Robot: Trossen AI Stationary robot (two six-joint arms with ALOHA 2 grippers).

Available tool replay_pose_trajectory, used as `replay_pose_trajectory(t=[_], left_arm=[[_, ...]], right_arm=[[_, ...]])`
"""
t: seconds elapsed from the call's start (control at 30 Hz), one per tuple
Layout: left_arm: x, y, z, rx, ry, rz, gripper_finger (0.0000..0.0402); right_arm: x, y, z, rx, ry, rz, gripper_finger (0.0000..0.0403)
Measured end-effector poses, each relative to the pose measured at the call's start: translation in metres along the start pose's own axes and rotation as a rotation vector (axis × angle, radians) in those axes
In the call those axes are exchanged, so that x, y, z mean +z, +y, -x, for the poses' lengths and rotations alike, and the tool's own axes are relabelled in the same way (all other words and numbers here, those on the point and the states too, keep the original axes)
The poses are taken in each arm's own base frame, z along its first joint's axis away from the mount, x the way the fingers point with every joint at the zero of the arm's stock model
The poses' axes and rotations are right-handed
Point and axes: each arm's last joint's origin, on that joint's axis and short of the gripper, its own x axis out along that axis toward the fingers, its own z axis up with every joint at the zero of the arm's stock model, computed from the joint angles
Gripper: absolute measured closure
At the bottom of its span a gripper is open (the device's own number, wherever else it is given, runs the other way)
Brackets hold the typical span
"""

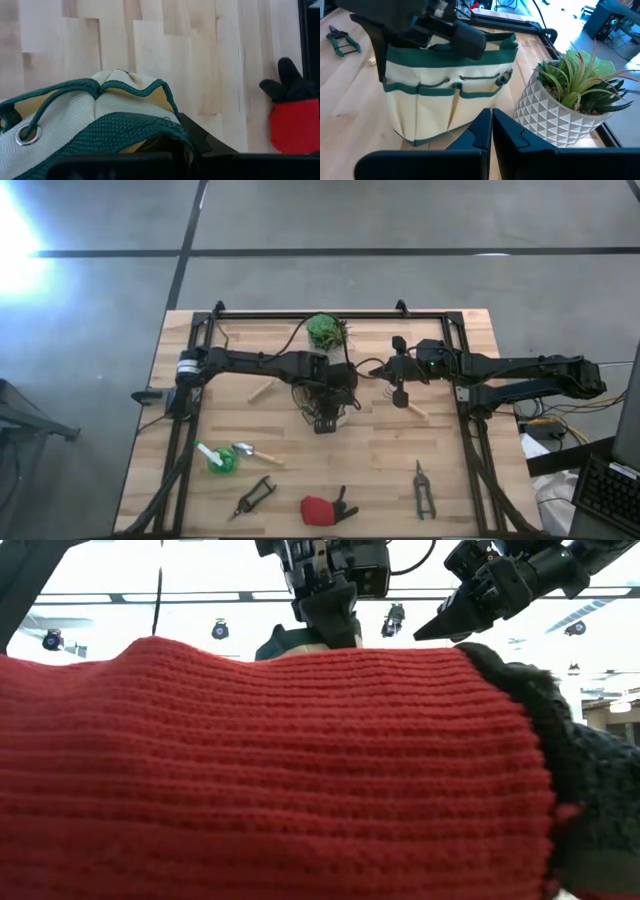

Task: Pick & Place Garden tools in Gardening bag
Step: Prepare the gardening bag

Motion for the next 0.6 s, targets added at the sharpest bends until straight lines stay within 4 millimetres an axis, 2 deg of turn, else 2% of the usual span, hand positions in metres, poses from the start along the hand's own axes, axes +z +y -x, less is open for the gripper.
replay_pose_trajectory(t=[0.27, 0.4, 0.6], left_arm=[[0.010, -0.002, 0.007, 0.047, 0.076, 0.010, 0.0401], [0.014, 0.001, -0.002, 0.050, 0.108, 0.013, 0.0401], [0.011, 0.005, -0.019, 0.047, 0.202, 0.034, 0.0401]], right_arm=[[0.000, -0.002, 0.000, -0.007, -0.003, -0.012, 0.0394], [-0.001, -0.002, 0.000, -0.009, 0.007, -0.017, 0.0394], [-0.003, -0.003, 0.000, -0.010, 0.026, -0.012, 0.0394]])
